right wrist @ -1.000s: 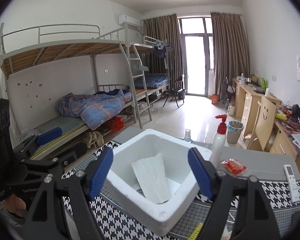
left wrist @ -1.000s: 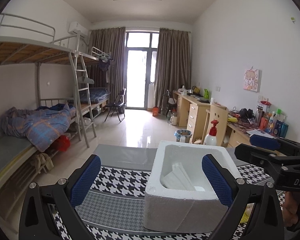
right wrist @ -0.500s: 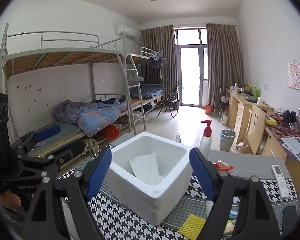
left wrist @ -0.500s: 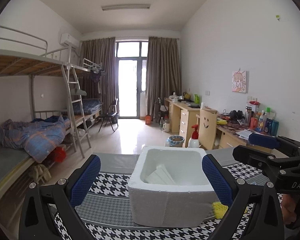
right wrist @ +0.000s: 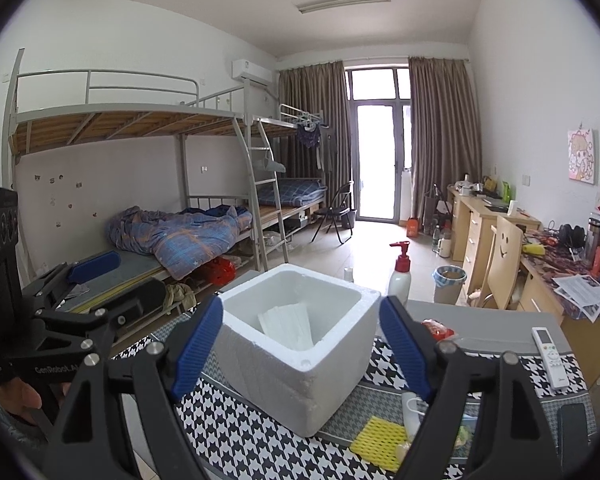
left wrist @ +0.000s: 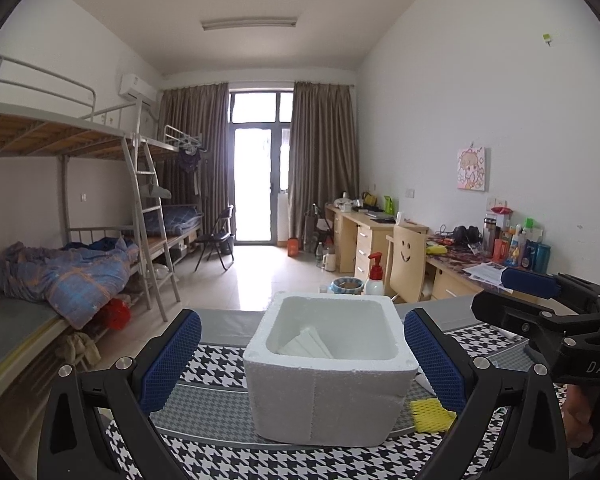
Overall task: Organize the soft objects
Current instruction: 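Withdraw both tools from foam box back toward the table items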
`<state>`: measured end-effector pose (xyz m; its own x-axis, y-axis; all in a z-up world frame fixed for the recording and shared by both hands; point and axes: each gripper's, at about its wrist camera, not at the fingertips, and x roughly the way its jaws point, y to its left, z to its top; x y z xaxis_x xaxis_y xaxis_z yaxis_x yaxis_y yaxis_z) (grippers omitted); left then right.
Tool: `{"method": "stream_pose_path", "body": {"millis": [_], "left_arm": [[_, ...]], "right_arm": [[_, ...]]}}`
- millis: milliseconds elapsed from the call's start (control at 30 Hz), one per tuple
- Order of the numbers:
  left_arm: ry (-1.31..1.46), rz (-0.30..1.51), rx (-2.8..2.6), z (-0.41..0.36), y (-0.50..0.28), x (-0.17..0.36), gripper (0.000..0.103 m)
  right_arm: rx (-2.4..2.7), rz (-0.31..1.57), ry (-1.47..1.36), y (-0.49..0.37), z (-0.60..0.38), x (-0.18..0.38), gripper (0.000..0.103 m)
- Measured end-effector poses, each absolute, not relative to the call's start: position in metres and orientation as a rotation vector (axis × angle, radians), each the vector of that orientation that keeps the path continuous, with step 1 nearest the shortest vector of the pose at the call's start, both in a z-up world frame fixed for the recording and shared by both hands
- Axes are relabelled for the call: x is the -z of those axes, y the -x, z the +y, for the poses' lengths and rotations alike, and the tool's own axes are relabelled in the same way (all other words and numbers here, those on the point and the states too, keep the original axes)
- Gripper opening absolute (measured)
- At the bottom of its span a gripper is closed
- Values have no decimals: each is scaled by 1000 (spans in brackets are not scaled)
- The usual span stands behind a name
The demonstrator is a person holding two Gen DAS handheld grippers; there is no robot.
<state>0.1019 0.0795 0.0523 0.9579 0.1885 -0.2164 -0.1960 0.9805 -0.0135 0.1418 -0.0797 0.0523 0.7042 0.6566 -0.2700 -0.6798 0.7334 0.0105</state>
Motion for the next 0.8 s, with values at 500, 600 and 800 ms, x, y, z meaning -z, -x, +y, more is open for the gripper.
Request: {"method": "stream_pose_path", "body": {"millis": [500, 600, 800], "left_arm": [[19, 192, -192, 66, -89, -43, 102], [24, 195, -181, 65, -88, -41, 102], [26, 196, -174, 63, -87, -34, 102]], "right_arm": [[-714, 248, 73, -127, -96, -40, 87], [-702, 247, 75, -125, -97, -37, 87], [-687, 247, 72, -121, -102, -32, 87]]}}
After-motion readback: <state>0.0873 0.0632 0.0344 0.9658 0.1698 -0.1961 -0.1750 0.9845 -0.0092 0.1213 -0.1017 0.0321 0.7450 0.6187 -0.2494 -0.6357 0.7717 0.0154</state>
